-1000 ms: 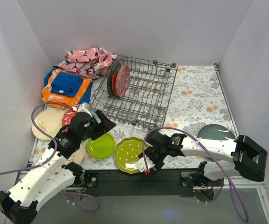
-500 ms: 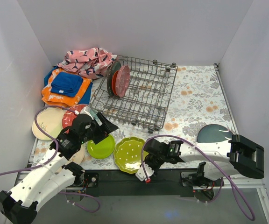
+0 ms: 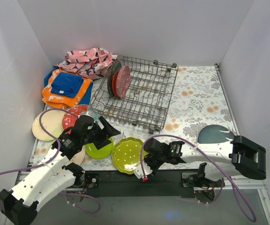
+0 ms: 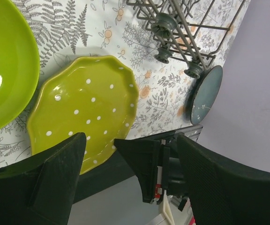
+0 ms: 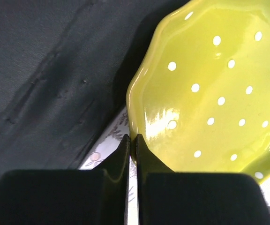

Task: Load the plates into the dish rack
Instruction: Grab a plate with the right arm, then pass the plate from the right arm to the left

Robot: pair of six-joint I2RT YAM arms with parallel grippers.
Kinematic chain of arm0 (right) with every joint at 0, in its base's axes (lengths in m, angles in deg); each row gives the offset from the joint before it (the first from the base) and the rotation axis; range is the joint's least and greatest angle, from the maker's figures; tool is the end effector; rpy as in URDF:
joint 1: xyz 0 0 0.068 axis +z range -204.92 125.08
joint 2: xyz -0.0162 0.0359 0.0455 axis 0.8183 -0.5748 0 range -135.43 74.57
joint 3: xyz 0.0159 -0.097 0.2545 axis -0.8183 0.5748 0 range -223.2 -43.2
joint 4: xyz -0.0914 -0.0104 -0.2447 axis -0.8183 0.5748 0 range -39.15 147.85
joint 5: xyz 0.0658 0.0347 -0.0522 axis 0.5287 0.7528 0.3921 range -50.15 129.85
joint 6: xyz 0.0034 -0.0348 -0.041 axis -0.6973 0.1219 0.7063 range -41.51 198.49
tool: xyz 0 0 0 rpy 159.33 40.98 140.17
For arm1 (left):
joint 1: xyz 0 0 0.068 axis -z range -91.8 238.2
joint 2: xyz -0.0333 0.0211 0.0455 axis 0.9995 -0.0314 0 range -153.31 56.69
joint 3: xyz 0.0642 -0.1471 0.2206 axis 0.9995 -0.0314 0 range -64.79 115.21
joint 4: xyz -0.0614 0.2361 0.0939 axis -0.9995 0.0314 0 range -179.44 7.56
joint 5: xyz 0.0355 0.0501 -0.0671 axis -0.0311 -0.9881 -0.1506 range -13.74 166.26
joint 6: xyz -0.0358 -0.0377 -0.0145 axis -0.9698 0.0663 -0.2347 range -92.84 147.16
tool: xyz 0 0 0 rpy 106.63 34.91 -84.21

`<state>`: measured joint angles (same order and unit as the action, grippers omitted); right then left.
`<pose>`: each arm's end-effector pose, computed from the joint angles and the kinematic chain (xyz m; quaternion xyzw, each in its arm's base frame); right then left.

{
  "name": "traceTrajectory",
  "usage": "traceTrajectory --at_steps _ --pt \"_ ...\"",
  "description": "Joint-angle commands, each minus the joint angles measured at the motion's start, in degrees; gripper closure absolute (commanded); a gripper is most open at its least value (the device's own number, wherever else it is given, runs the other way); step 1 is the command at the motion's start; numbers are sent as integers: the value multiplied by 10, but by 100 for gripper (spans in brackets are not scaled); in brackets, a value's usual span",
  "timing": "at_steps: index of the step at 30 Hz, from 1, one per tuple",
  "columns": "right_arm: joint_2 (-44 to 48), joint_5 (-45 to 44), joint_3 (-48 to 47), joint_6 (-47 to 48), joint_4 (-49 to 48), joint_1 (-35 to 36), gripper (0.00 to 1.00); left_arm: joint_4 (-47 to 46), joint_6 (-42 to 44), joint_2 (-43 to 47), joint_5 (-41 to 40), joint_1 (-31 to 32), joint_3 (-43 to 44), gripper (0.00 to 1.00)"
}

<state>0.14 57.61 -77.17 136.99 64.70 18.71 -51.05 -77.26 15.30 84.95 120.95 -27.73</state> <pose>0.0565 0.2309 0.1669 -0.8788 0.3383 0.1855 0.2808 0.1241 -0.0862 0.2552 -0.5101 0.7584 -0.3976 0.0814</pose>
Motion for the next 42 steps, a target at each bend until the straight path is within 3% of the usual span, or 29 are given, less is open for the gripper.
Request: traceTrajectory --at_steps 1,19,28,37,42 --pt "29 46 -22 -73 74 2 99 34 -12 -10 35 -1 -5 23" --pt "77 148 -88 -233 87 -103 99 63 -68 -65 139 -1 -60 26" --pt "64 178 -129 -299 58 -111 99 -37 -159 -86 174 -1 -109 26" --pt "21 197 -166 -396 -8 -112 99 -114 -194 -137 179 -1 -121 27" --pt "4 200 -170 -429 -31 -111 99 -130 -214 -136 176 -1 -124 39"
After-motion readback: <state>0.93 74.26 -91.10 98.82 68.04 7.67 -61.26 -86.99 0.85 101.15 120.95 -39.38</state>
